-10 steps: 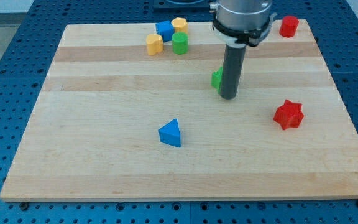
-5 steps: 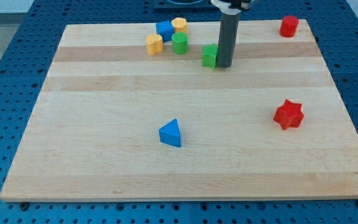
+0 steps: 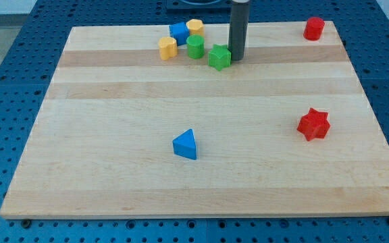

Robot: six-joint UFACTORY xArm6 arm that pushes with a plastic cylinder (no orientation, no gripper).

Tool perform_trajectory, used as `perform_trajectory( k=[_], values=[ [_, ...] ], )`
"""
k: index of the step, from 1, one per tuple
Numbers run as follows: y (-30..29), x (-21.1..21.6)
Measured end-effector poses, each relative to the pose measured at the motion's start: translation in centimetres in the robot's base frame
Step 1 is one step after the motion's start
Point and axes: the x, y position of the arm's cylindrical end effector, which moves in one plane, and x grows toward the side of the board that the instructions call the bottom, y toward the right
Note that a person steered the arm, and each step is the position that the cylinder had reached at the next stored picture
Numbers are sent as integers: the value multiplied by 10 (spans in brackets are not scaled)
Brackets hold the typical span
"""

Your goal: Push the green star into the green circle

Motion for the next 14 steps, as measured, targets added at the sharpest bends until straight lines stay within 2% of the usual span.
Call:
perform_trajectory(
  k=[3,5,10,14],
  values=[
    [33,53],
    [0,53],
    [-7,-22],
    [-50,-29]
  ],
)
